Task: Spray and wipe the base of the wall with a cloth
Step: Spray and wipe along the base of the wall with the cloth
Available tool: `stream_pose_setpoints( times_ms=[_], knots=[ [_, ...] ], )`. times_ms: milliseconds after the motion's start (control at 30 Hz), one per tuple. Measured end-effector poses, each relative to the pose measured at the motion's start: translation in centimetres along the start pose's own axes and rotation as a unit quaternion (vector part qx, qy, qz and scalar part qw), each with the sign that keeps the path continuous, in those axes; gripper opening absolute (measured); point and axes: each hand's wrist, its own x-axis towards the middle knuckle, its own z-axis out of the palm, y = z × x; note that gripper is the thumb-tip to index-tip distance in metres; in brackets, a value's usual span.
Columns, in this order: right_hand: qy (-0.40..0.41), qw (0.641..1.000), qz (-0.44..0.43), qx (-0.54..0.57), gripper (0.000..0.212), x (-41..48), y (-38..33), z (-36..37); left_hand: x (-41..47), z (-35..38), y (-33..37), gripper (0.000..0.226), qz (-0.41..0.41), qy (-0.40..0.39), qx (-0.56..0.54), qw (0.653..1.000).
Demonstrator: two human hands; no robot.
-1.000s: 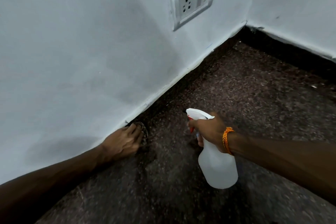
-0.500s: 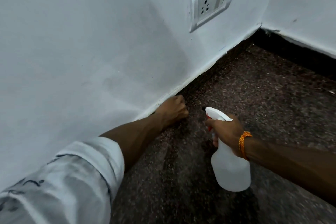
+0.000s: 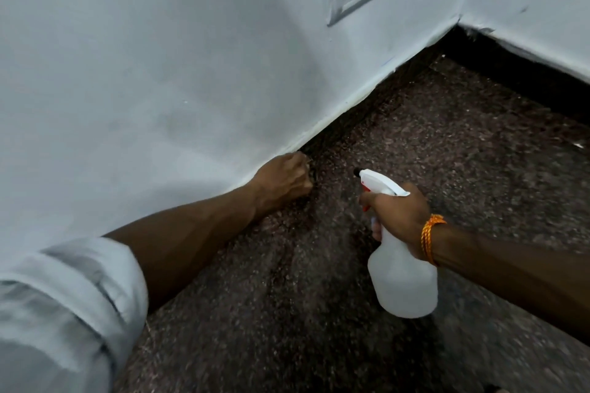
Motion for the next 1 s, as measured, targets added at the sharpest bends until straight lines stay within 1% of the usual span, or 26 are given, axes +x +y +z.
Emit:
stream_pose_setpoints(
  times_ms=[67, 100, 133, 167, 233, 367, 467, 567, 600, 634, 700, 767, 834, 867, 900, 934, 967, 1000],
  knots=[
    [-0.004, 1.0, -0.01, 0.001, 0.04, -0.2, -0.6, 0.2, -1.4, 0.9, 0.7, 0.043, 0.024, -0.016, 0.005, 1.0],
    [-0.009, 1.0, -0.009, 0.003, 0.037, -0.3, -0.8, 0.6, -2.8, 1.6, 1.1, 0.04, 0.044, -0.024, 0.002, 0.999],
    [-0.013, 1.0, -0.008, 0.005, 0.036, -0.3, -1.1, 0.7, -4.3, 1.9, 1.7, 0.031, 0.053, -0.037, -0.01, 0.998],
    [-0.019, 1.0, -0.008, 0.005, 0.038, -0.5, -1.2, 0.9, -6.0, 2.0, 2.2, 0.027, 0.05, -0.049, -0.028, 0.997],
    [-0.035, 0.999, -0.01, -0.004, 0.044, -0.7, -1.0, 1.6, -9.6, 2.0, 3.4, 0.032, 0.03, -0.055, -0.082, 0.995],
    [-0.068, 0.996, -0.017, -0.05, 0.037, -1.7, -0.5, 4.2, -17.0, 1.5, 5.4, 0.043, -0.077, -0.046, -0.11, 0.99],
    [-0.113, 0.989, -0.029, -0.092, 0.029, -2.3, -0.6, 6.6, -21.2, -0.1, 5.9, 0.044, -0.17, -0.037, -0.154, 0.973],
    [-0.151, 0.981, -0.037, -0.116, 0.042, -2.8, -0.9, 8.6, -24.1, -1.3, 6.1, 0.046, -0.232, -0.039, -0.163, 0.958],
    [-0.156, 0.979, -0.037, -0.123, 0.044, -2.9, -0.9, 9.0, -24.7, -1.6, 6.1, 0.045, -0.243, -0.042, -0.166, 0.955],
    [-0.161, 0.977, -0.041, -0.135, 0.041, -3.1, -1.0, 9.5, -25.1, -1.9, 6.0, 0.045, -0.252, -0.047, -0.163, 0.953],
    [-0.166, 0.976, -0.039, -0.136, 0.037, -3.2, -0.6, 10.4, -25.3, -2.3, 5.7, 0.045, -0.256, -0.047, -0.154, 0.953],
    [-0.168, 0.979, -0.026, -0.112, 0.037, -3.3, 0.0, 11.0, -24.7, -2.8, 5.6, 0.045, -0.242, -0.049, -0.148, 0.957],
    [-0.169, 0.979, -0.022, -0.11, 0.018, -3.7, 0.1, 11.3, -24.0, -3.0, 5.6, 0.046, -0.225, -0.053, -0.149, 0.961],
    [-0.171, 0.979, -0.021, -0.11, 0.015, -4.1, -0.2, 11.3, -23.5, -2.8, 5.5, 0.047, -0.215, -0.042, -0.149, 0.964],
    [-0.169, 0.98, -0.019, -0.108, 0.018, -4.3, -0.5, 11.2, -23.0, -2.6, 5.2, 0.048, -0.209, -0.028, -0.145, 0.967],
    [-0.166, 0.98, -0.021, -0.106, 0.015, -4.3, -0.7, 11.2, -22.3, -2.3, 4.8, 0.047, -0.206, -0.019, -0.134, 0.969],
    [-0.159, 0.982, -0.028, -0.1, 0.021, -4.3, -0.6, 11.2, -21.6, -1.9, 4.6, 0.046, -0.203, -0.019, -0.123, 0.971],
    [-0.155, 0.982, -0.035, -0.098, 0.033, -4.2, -0.5, 11.1, -20.9, -1.5, 4.5, 0.044, -0.198, -0.022, -0.114, 0.973]
  ],
)
